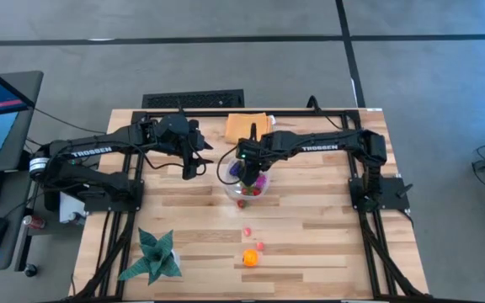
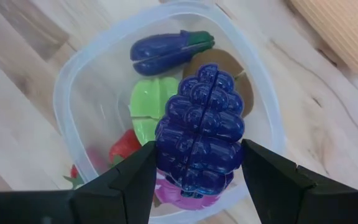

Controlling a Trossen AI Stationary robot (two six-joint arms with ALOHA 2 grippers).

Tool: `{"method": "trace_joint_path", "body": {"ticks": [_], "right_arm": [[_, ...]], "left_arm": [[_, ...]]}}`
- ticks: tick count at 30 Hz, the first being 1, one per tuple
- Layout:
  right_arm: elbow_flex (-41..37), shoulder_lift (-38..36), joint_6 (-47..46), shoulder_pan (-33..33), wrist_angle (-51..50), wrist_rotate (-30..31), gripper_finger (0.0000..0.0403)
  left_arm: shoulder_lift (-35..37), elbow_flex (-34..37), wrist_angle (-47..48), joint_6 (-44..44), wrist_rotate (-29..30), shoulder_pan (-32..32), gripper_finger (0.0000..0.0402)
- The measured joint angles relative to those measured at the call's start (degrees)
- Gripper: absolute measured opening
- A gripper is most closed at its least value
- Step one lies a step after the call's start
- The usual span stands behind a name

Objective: Pick and placing Produce into tupperware
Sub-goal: Put the violet grapes into the transparent container

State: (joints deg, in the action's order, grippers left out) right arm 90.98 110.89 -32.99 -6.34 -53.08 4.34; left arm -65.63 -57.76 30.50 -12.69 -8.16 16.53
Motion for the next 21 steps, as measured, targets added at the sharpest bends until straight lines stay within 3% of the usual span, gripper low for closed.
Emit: {"method": "trace_joint_path", "body": {"ticks": [21], "right_arm": [[-0.42,0.0,0.04,-0.55,2.61,0.24,0.024]], "left_arm": [[0.0,0.0,-0.02,0.04,1.29,0.0,0.0208]]}}
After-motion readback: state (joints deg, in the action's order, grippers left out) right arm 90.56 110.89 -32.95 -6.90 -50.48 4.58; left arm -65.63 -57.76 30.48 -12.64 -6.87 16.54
